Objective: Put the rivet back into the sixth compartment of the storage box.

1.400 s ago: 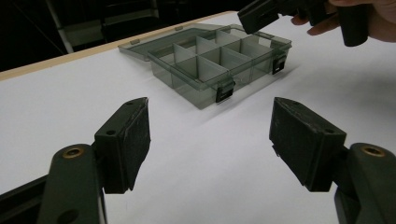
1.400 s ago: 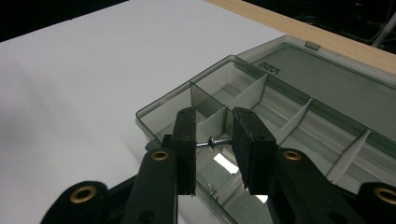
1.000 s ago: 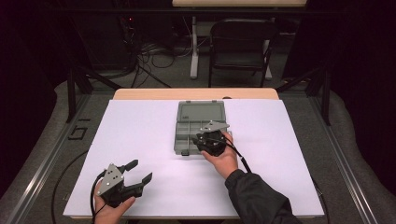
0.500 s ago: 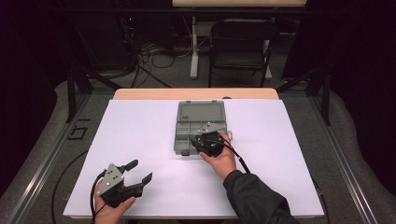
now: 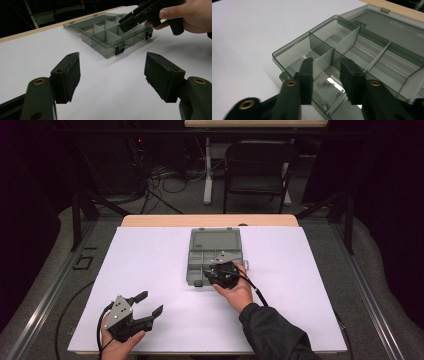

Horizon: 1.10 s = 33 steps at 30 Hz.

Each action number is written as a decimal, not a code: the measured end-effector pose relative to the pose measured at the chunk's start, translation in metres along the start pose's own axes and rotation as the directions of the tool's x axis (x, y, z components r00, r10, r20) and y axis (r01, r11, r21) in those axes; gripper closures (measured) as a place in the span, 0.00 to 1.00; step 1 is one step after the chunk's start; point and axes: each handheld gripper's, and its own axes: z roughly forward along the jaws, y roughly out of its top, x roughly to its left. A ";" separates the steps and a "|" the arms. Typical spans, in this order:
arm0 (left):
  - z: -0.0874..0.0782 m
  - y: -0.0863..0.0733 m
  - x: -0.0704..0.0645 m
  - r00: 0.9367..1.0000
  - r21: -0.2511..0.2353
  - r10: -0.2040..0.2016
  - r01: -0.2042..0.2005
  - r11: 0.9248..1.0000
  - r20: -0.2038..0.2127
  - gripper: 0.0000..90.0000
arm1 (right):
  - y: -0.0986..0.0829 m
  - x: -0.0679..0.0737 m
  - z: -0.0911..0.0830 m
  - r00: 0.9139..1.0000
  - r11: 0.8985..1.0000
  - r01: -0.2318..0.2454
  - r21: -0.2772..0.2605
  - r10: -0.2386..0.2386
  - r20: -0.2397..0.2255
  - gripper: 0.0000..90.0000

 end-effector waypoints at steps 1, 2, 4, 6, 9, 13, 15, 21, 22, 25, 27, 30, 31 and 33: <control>0.000 0.000 0.000 1.000 0.000 -0.001 0.001 1.000 -0.001 0.33 | 0.001 0.001 -0.002 1.000 1.000 -0.004 -0.014 0.004 -0.005 0.64; 0.000 0.000 0.000 1.000 -0.002 -0.002 0.002 1.000 -0.002 0.33 | 0.001 0.001 -0.002 1.000 1.000 -0.004 -0.014 0.004 -0.005 0.64; 0.000 0.000 0.000 1.000 -0.001 -0.001 0.001 1.000 -0.003 0.33 | 0.003 0.003 -0.007 1.000 1.000 0.003 -0.025 -0.003 -0.008 0.57; 0.000 0.000 0.000 1.000 -0.002 0.003 -0.003 1.000 -0.005 0.33 | 0.003 0.004 -0.009 1.000 1.000 0.008 -0.029 -0.008 -0.006 0.55; 0.000 0.000 0.000 1.000 -0.001 -0.001 0.001 1.000 -0.006 0.33 | 0.003 0.009 -0.020 0.999 0.999 0.037 -0.034 -0.037 -0.010 0.50; 0.000 0.000 0.000 1.000 0.000 0.000 0.000 1.000 -0.008 0.33 | 0.000 0.013 -0.031 0.999 0.998 0.047 -0.052 -0.048 -0.022 0.49; 0.000 0.000 0.000 1.000 0.000 0.005 -0.005 1.000 -0.007 0.33 | -0.004 0.017 -0.041 0.998 0.996 0.059 -0.059 -0.061 -0.028 0.48; 0.000 0.000 0.000 1.000 0.003 0.006 -0.006 1.000 -0.009 0.33 | -0.013 0.024 -0.065 0.996 0.993 0.075 -0.090 -0.080 -0.048 0.47; 0.000 0.000 0.000 1.000 0.003 0.006 -0.006 1.000 -0.009 0.33 | -0.013 0.024 -0.065 0.996 0.993 0.075 -0.090 -0.080 -0.048 0.47; 0.000 0.000 0.000 1.000 0.002 0.005 -0.005 1.000 -0.011 0.33 | -0.019 0.026 -0.077 0.994 0.991 0.089 -0.100 -0.094 -0.049 0.47; 0.000 0.000 -0.001 1.000 0.002 0.006 -0.006 1.000 -0.010 0.33 | -0.026 0.027 -0.087 0.994 0.991 0.086 -0.108 -0.091 -0.051 0.46; 0.000 0.000 -0.001 1.000 0.007 0.007 -0.007 1.000 -0.007 0.33 | -0.031 0.028 -0.094 0.994 0.990 0.093 -0.110 -0.098 -0.040 0.46; 0.000 0.000 -0.001 1.000 0.010 0.007 -0.006 1.000 -0.007 0.33 | -0.036 0.029 -0.097 0.994 0.989 0.099 -0.111 -0.103 -0.035 0.46; 0.000 0.000 -0.001 1.000 0.010 0.006 -0.006 1.000 -0.008 0.33 | -0.041 0.030 -0.100 0.995 0.990 0.095 -0.108 -0.099 -0.033 0.46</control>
